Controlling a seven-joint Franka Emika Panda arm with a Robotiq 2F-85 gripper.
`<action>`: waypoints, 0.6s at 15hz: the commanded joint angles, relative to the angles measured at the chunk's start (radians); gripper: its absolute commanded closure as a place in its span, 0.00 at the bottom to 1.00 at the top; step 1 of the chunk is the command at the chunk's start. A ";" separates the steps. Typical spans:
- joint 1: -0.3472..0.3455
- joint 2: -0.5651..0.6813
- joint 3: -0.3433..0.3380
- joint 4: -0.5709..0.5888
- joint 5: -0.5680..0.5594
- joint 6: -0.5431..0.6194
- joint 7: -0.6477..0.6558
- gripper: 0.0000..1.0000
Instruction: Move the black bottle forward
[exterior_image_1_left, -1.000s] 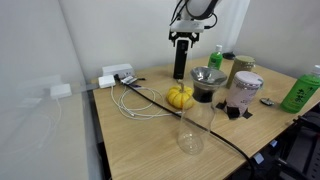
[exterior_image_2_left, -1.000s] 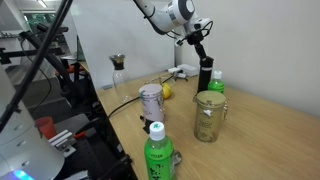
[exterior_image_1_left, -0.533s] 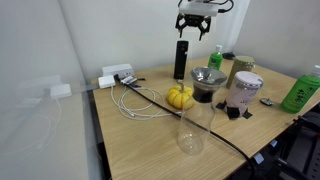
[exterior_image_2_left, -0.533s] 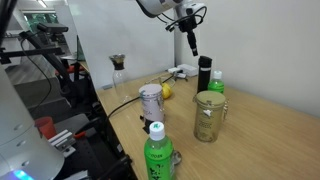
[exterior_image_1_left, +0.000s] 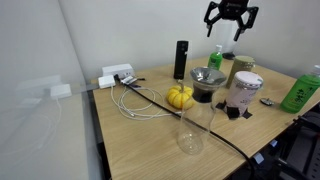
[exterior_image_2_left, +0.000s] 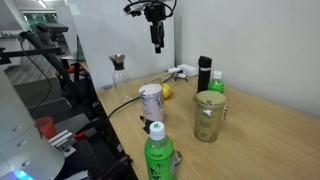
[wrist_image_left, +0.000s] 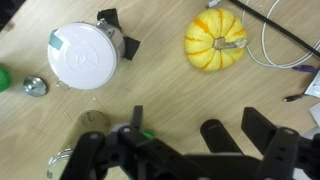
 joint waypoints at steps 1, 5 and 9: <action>-0.054 -0.009 0.052 -0.007 0.014 -0.002 -0.010 0.00; -0.054 -0.003 0.052 -0.007 0.014 -0.001 -0.010 0.00; -0.055 -0.003 0.052 -0.007 0.014 -0.001 -0.010 0.00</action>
